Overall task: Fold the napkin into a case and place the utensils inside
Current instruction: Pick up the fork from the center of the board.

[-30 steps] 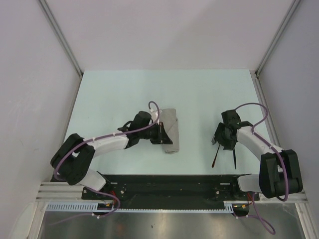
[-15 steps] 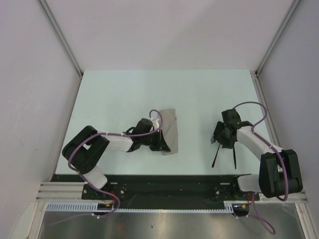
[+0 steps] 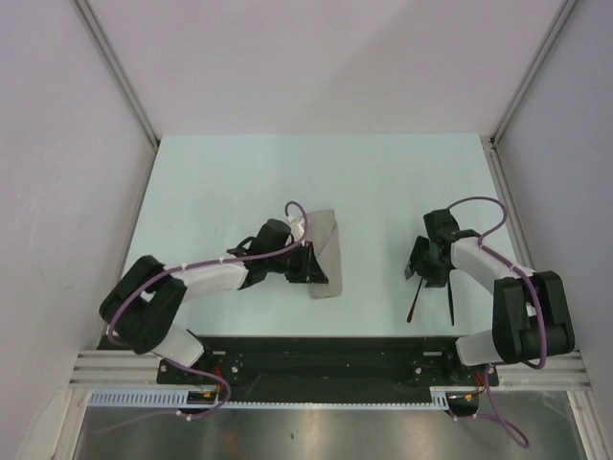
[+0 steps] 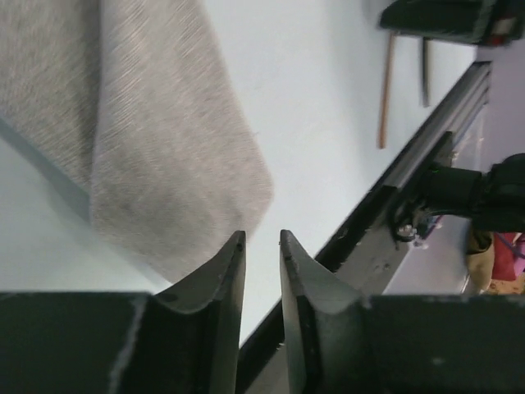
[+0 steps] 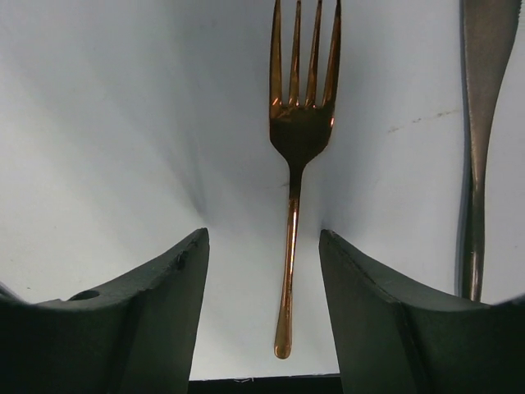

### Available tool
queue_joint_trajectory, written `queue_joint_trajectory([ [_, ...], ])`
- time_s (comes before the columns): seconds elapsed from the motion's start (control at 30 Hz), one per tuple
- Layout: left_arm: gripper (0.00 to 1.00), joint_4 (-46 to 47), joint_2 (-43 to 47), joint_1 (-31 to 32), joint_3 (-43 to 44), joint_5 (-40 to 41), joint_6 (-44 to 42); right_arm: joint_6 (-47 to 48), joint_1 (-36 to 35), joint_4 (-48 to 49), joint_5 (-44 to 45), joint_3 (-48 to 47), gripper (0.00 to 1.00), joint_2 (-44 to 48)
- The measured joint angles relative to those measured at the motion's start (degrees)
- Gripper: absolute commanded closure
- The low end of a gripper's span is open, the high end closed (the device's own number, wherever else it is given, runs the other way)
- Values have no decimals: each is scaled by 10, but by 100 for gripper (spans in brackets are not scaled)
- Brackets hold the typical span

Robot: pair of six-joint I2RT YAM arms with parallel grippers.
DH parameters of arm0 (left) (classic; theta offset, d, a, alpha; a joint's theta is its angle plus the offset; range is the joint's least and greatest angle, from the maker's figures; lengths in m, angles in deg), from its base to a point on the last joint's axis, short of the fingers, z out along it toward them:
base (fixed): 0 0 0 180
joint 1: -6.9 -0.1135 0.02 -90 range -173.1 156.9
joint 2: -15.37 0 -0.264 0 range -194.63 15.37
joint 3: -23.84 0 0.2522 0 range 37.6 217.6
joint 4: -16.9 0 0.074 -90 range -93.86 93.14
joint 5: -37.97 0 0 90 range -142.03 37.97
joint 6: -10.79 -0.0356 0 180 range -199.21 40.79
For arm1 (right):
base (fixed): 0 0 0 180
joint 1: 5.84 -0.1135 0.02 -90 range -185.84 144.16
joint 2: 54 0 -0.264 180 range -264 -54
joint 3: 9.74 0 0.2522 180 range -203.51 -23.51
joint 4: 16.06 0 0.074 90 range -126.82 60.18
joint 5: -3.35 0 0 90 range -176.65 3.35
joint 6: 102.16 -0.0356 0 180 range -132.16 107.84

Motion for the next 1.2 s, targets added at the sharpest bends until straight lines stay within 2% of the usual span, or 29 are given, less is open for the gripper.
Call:
queue_joint_trajectory([
  [0.27,66,-123,151,0,74,55,-27,-2,5,-12,8,-10,48,-15],
  [0.4,66,-172,221,-4,77,87,-35,-7,5,-22,16,-11,50,-16],
  [0.6,66,-203,263,-7,70,100,-36,-18,-3,-36,30,-11,54,-15],
  [0.7,66,-210,263,-7,59,99,-36,-23,-16,-36,36,-11,62,-17],
  [0.8,65,-216,263,-7,53,99,-36,-22,-26,-35,47,-16,79,-28],
  [0.83,65,-218,263,-7,52,100,-36,-21,-31,-32,50,-18,90,-31],
  [0.9,65,-220,263,-7,50,101,-36,-17,-35,-23,56,-19,99,-32],
  [1.2,65,-196,253,-7,1,93,-22,-2,-52,7,57,-28,100,-31],
])
